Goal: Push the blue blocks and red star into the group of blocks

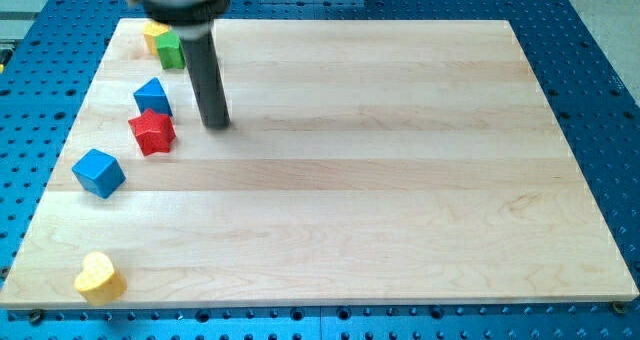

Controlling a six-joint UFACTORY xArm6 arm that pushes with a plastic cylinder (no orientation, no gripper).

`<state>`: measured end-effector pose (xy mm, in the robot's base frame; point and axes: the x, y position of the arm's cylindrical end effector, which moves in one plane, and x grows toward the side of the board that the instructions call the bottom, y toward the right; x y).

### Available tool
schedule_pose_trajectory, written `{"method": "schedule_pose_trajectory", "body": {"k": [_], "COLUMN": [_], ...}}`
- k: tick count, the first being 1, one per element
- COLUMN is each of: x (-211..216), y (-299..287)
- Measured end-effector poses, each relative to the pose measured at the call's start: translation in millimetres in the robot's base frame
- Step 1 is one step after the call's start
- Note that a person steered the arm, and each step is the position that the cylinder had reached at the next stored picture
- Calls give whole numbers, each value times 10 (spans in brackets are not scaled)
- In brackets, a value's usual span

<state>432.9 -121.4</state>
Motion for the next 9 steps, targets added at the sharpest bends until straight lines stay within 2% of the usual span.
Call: {"method": "schedule_pose_trajectory", "body": {"k": [1,3,4,5,6,7,8,9], "x": [324,-432,-143,-184,-797,-565,379,979], "y": [-455,-639,-651,-870,-725,-725,-757,-670]}}
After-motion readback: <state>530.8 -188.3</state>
